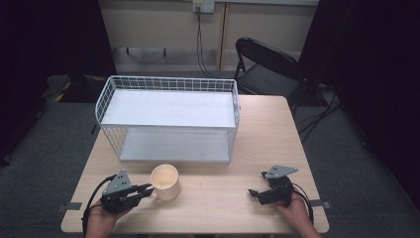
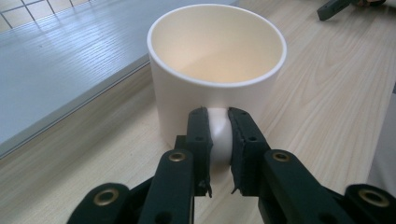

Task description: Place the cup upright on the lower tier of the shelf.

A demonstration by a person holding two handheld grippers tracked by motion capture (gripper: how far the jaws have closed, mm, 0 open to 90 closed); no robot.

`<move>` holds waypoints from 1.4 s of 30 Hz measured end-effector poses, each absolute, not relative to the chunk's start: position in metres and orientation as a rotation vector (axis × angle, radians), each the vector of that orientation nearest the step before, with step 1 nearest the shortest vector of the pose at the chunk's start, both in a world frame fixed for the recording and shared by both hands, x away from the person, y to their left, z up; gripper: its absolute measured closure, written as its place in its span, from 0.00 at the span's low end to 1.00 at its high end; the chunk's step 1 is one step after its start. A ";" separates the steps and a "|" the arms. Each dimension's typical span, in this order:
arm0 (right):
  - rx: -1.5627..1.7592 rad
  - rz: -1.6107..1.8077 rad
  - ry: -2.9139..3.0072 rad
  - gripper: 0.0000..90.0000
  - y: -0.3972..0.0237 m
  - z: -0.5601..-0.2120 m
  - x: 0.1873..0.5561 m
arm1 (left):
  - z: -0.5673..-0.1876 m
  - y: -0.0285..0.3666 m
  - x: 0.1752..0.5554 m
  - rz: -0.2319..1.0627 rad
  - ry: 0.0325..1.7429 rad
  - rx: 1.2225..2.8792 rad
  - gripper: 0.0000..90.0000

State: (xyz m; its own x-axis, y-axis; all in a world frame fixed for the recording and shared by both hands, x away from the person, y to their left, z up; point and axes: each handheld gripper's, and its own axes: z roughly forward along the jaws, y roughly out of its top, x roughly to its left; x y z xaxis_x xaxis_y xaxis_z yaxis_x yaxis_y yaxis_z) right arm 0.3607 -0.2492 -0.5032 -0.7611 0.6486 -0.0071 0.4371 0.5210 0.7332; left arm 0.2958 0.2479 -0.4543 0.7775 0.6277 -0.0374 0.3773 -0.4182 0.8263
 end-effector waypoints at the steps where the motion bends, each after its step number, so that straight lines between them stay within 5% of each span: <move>1: 0.911 1.080 2.485 0.14 -0.249 -0.503 0.361 | -0.454 0.248 0.296 0.352 0.745 2.061 0.89; 24: 0.911 1.080 2.484 0.14 -0.249 -0.503 0.361 | -0.444 0.255 0.293 0.473 0.836 2.002 0.89; 42: 0.911 1.080 2.485 0.14 -0.249 -0.503 0.361 | -0.451 0.261 0.295 0.420 0.906 1.978 0.89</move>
